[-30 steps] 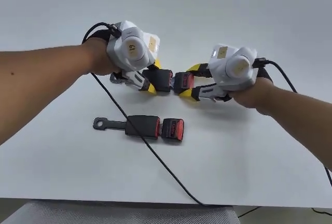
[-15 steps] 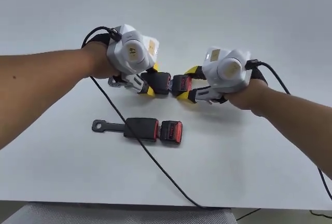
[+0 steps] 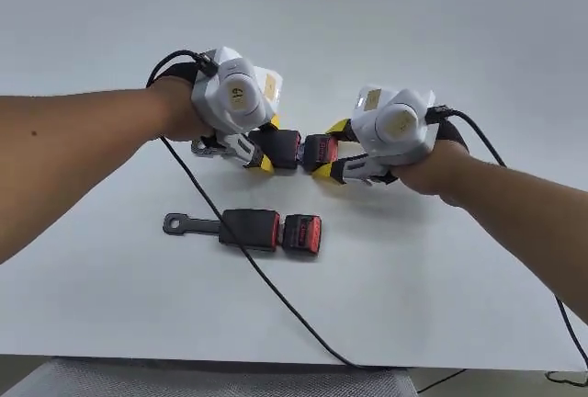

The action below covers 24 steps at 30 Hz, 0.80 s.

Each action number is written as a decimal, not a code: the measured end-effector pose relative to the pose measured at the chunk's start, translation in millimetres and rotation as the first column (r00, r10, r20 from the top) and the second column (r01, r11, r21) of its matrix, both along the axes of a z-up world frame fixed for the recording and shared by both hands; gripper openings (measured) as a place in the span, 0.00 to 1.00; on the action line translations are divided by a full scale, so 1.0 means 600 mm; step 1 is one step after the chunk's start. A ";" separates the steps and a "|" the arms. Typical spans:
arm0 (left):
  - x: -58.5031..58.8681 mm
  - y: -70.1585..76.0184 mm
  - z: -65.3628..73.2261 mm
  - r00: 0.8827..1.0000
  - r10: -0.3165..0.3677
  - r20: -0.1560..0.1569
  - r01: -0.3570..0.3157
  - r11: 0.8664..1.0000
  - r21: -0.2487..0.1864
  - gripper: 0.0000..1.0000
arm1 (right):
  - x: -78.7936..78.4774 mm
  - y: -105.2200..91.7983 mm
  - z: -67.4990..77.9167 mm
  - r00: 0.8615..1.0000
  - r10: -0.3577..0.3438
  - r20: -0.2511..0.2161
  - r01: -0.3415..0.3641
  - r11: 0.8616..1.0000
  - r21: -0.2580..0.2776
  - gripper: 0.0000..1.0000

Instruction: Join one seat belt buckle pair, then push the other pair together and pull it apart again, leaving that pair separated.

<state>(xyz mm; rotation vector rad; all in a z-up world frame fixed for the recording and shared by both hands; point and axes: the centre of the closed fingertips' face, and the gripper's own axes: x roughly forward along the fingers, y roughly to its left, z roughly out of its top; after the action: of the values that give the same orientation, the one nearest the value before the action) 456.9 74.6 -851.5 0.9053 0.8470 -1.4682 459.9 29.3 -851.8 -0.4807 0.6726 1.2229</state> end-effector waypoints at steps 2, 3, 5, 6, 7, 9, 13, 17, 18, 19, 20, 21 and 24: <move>0.000 0.000 0.000 1.000 0.002 0.000 -0.002 1.000 0.001 0.34 | 0.000 0.000 0.000 1.000 0.000 0.001 0.000 1.000 -0.003 0.34; 0.000 0.000 0.000 1.000 0.002 0.000 -0.002 1.000 0.003 0.34 | 0.000 0.000 0.000 1.000 -0.001 0.002 0.001 1.000 -0.004 0.34; 0.000 0.001 0.001 1.000 0.003 0.000 -0.003 1.000 0.004 0.35 | 0.000 -0.001 0.000 1.000 -0.002 0.003 0.002 1.000 -0.004 0.34; 0.000 0.001 0.001 1.000 0.002 0.001 -0.002 1.000 0.003 0.35 | -0.001 -0.001 0.000 1.000 -0.002 0.004 0.002 1.000 -0.005 0.34; 0.000 0.001 0.001 1.000 0.002 0.000 -0.002 1.000 0.000 0.35 | -0.001 -0.002 0.000 1.000 -0.001 0.004 0.001 1.000 -0.007 0.34; 0.001 0.002 0.001 1.000 0.002 -0.002 -0.002 1.000 -0.010 0.35 | -0.002 -0.004 0.000 1.000 -0.002 0.004 0.002 1.000 -0.010 0.34; 0.001 0.004 0.001 1.000 0.017 -0.005 -0.018 1.000 -0.024 0.35 | -0.006 -0.019 -0.001 1.000 -0.006 0.007 0.006 1.000 -0.006 0.34; 0.002 0.006 0.001 1.000 0.030 -0.009 -0.031 0.999 -0.042 0.35 | -0.007 -0.028 -0.001 1.000 -0.005 0.009 0.005 1.000 -0.005 0.34; 0.002 0.005 0.001 1.000 0.030 -0.008 -0.031 0.999 -0.044 0.35 | -0.009 -0.028 0.000 1.000 -0.001 0.008 0.001 1.000 -0.007 0.34; 0.002 0.004 0.000 1.000 0.030 -0.008 -0.030 0.999 -0.044 0.35 | -0.009 -0.027 0.000 1.000 0.004 0.009 -0.003 1.000 -0.010 0.34; 0.003 0.004 0.000 1.000 0.030 -0.008 -0.030 0.999 -0.045 0.35 | -0.010 -0.028 0.001 1.000 0.009 0.008 -0.009 1.000 -0.010 0.34; 0.003 0.004 0.000 1.000 0.030 -0.009 -0.031 0.998 -0.046 0.35 | -0.011 -0.029 0.001 1.000 0.013 0.007 -0.013 1.000 -0.009 0.34; 0.005 0.004 -0.001 0.999 0.035 -0.012 -0.036 0.998 -0.054 0.35 | -0.011 -0.044 0.004 1.000 0.016 0.011 -0.016 1.000 -0.009 0.35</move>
<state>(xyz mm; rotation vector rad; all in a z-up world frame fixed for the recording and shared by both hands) 459.8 77.1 -852.2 0.8386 0.8239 -1.4601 453.6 3.2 -849.6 -0.5002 0.6664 1.2319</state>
